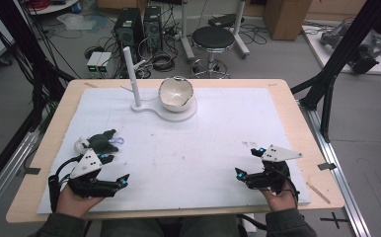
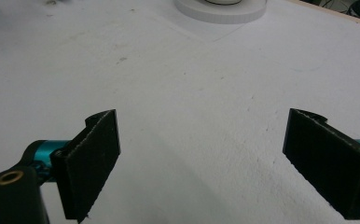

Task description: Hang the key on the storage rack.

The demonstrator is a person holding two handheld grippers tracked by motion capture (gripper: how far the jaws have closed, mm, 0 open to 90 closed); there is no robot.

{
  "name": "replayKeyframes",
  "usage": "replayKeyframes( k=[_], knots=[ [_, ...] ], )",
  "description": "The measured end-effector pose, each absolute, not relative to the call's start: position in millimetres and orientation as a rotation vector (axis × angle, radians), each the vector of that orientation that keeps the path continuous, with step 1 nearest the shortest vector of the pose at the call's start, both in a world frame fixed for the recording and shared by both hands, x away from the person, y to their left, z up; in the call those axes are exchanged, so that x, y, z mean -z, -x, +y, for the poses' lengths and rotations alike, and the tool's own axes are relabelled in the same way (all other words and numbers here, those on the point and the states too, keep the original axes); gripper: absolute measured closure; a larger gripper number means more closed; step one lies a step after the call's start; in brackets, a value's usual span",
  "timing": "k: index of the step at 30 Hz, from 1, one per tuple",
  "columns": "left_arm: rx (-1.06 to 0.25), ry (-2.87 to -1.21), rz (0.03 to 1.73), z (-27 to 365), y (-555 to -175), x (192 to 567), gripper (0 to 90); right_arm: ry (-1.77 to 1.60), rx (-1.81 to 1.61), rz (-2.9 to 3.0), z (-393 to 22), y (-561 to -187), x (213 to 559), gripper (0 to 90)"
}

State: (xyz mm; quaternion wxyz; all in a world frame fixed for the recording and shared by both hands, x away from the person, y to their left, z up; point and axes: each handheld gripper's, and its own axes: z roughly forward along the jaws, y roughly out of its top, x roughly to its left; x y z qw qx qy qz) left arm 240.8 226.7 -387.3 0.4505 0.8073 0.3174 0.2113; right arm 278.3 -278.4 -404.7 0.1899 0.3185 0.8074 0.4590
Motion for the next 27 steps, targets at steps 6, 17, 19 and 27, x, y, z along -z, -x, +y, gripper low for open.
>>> replayKeyframes(
  k=[6,17,19,27],
  knots=[
    [-0.538,-1.993,0.774,236.9,-246.1,376.5,19.1,-0.883,-1.279,2.295,-275.3,-278.7,405.5,10.0],
    [-0.585,-1.985,0.774,262.2,-259.8,357.6,19.2,-0.903,-1.287,2.278,-280.5,-276.6,404.9,10.0],
    [-0.593,-1.990,0.773,267.0,-263.1,353.9,19.2,-0.905,-1.284,2.281,-280.9,-276.7,404.9,10.0],
    [-0.601,-2.021,0.777,285.3,-279.6,337.3,20.2,-0.892,-1.289,2.283,-280.7,-279.2,405.3,10.0]
  ],
)
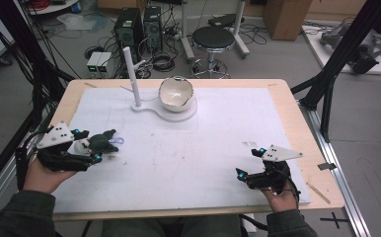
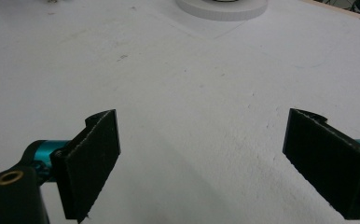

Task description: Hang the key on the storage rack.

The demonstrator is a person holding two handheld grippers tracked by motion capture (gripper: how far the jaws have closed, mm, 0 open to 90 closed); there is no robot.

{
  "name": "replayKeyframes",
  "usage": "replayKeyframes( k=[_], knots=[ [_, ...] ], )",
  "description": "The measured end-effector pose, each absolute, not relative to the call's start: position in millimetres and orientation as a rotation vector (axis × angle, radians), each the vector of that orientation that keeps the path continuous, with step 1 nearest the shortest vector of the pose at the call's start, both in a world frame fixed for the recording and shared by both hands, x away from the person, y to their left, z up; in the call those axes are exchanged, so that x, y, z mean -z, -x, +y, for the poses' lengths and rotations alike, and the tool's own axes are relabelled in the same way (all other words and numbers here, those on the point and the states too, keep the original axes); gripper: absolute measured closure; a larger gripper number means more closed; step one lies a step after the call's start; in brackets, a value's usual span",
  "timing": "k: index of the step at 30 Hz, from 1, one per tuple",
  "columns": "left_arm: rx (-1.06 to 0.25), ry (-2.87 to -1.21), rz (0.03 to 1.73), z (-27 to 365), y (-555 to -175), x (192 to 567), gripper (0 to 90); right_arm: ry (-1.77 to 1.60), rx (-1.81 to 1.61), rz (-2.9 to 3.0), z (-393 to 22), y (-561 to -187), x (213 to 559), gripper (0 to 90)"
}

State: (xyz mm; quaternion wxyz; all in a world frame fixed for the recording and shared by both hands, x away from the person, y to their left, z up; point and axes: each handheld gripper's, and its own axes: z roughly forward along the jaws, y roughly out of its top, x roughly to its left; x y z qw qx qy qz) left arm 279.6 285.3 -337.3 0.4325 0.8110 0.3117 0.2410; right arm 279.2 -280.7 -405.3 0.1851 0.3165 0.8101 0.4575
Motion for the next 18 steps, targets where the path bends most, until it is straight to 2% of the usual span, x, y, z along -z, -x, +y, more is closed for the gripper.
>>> replayKeyframes(
  k=[8,18],
  knots=[
    [-0.585,-2.089,0.787,298.7,-300.3,332.0,20.3,-0.892,-1.287,2.289,-279.6,-280.3,405.7,10.0],
    [-0.522,-2.127,0.821,307.6,-322.7,344.1,20.3,-0.887,-1.282,2.295,-279.3,-282.5,407.1,10.0]
  ],
)
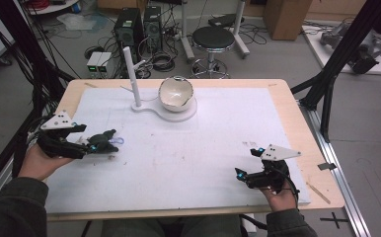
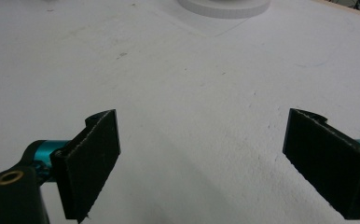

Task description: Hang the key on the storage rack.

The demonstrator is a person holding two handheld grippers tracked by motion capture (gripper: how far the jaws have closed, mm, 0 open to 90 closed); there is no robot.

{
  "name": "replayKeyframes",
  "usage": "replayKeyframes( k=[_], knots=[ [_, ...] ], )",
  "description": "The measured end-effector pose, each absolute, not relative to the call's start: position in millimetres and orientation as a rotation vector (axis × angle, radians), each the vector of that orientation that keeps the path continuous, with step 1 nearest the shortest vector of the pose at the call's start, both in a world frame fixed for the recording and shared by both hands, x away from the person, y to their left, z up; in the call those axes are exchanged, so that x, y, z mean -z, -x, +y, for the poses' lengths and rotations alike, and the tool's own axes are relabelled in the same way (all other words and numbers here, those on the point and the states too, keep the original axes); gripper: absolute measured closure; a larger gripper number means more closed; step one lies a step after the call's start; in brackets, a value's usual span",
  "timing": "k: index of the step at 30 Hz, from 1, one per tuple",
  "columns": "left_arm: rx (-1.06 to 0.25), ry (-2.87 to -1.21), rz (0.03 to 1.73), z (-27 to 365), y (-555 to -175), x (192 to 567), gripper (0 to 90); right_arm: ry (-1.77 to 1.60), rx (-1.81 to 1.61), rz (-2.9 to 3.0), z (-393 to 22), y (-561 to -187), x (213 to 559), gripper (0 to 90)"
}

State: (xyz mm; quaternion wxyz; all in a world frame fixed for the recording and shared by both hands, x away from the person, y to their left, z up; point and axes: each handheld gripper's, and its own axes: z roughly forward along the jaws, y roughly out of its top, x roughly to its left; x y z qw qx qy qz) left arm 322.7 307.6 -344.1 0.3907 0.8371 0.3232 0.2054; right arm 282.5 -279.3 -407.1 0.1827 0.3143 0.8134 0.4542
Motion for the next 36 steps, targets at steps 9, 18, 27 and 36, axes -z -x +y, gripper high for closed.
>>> replayKeyframes(
  k=[9,18,27,36],
  knots=[
    [-0.480,-2.196,0.860,310.6,-342.0,360.2,20.9,-0.890,-1.276,2.303,-278.8,-283.1,407.8,10.0],
    [-0.463,-2.253,0.903,309.3,-355.4,375.2,21.1,-0.887,-1.277,2.306,-278.8,-284.1,408.6,10.0],
    [-0.419,-2.313,0.928,309.2,-363.3,390.8,21.3,-0.884,-1.274,2.313,-280.0,-284.3,408.6,10.0],
    [-0.420,-2.375,0.936,304.6,-367.7,403.3,22.2,-0.876,-1.276,2.307,-280.3,-283.6,407.8,10.0]
  ],
)
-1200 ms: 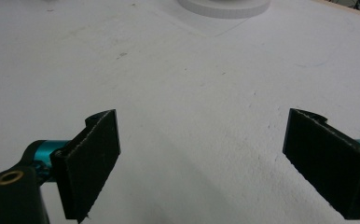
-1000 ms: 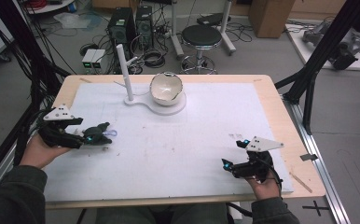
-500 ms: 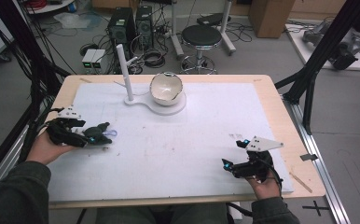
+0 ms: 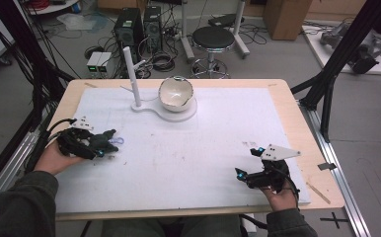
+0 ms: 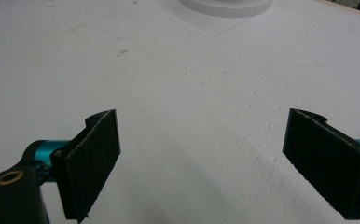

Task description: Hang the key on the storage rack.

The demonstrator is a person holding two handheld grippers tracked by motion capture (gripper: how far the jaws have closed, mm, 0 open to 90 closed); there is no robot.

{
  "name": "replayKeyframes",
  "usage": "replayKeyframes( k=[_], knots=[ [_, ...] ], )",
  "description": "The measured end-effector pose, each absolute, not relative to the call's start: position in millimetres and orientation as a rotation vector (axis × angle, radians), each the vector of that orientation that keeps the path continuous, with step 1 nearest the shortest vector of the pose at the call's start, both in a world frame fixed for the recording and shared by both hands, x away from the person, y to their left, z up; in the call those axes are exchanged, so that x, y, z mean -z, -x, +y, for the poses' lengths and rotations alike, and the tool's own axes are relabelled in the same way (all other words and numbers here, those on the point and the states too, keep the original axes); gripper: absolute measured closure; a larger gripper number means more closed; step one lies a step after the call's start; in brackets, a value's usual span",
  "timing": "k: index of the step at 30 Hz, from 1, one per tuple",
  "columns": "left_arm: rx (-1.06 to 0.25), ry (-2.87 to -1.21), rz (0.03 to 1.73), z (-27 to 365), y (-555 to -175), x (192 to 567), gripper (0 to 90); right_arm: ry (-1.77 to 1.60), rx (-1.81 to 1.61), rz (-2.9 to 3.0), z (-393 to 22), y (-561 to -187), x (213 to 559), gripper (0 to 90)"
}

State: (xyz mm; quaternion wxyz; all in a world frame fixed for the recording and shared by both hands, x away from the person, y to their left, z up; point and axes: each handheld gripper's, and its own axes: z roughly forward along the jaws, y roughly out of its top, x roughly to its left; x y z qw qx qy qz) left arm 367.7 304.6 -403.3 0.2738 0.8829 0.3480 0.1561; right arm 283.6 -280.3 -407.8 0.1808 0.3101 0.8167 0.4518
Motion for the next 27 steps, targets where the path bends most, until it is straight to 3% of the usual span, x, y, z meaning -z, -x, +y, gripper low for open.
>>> replayKeyframes(
  k=[8,27],
  knots=[
    [-0.456,-2.388,0.923,304.6,-367.7,404.4,31.7,-0.877,-1.283,2.295,-282.0,-283.9,407.4,10.0],
    [-0.472,-2.369,0.897,309.5,-358.2,401.9,43.8,-0.889,-1.292,2.289,-283.5,-282.4,406.6,10.0]
  ],
)
